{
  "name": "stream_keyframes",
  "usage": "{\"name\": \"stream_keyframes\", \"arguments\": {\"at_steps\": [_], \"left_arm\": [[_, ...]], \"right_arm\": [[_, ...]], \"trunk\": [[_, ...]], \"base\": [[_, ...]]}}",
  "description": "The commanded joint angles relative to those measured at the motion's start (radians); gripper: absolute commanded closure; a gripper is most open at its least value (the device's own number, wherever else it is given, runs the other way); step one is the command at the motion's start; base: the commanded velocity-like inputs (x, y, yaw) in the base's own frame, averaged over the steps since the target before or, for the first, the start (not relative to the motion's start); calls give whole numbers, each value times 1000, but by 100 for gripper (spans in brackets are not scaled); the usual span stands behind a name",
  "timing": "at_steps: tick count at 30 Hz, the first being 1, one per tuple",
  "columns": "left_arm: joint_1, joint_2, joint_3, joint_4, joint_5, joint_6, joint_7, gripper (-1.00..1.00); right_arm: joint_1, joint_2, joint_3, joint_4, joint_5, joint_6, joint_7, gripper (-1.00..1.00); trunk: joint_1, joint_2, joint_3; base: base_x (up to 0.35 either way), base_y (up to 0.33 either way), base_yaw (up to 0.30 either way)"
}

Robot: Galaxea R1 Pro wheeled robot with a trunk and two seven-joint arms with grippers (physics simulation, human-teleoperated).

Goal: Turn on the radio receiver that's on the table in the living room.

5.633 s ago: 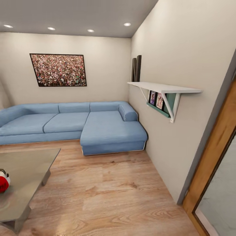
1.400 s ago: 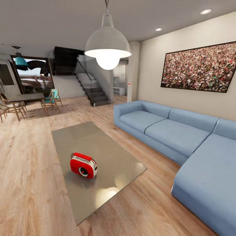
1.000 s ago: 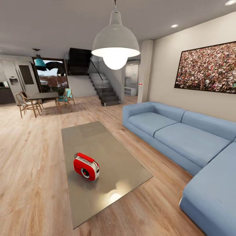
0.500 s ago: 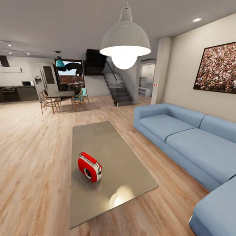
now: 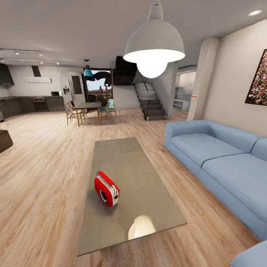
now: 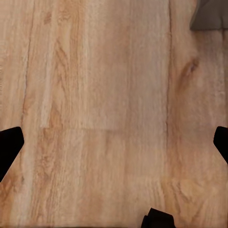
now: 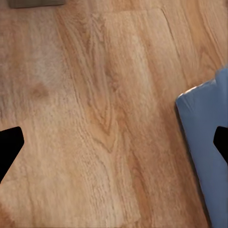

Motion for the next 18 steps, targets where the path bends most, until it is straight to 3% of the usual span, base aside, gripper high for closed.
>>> {"name": "stream_keyframes", "arguments": {"at_steps": [1,11,18], "left_arm": [[0,0,0,0,0,0,0,-100],[0,0,24,0,0,-10,-6,-100],[0,0,27,0,0,-13,-6,-100]], "right_arm": [[0,0,0,0,0,0,0,-100],[0,0,1,0,0,0,0,-100],[0,0,1,0,0,0,0,-100]], "trunk": [[0,0,0],[0,0,0],[0,0,0]], "base": [[123,-145,295],[141,-134,295],[144,-241,295]]}}
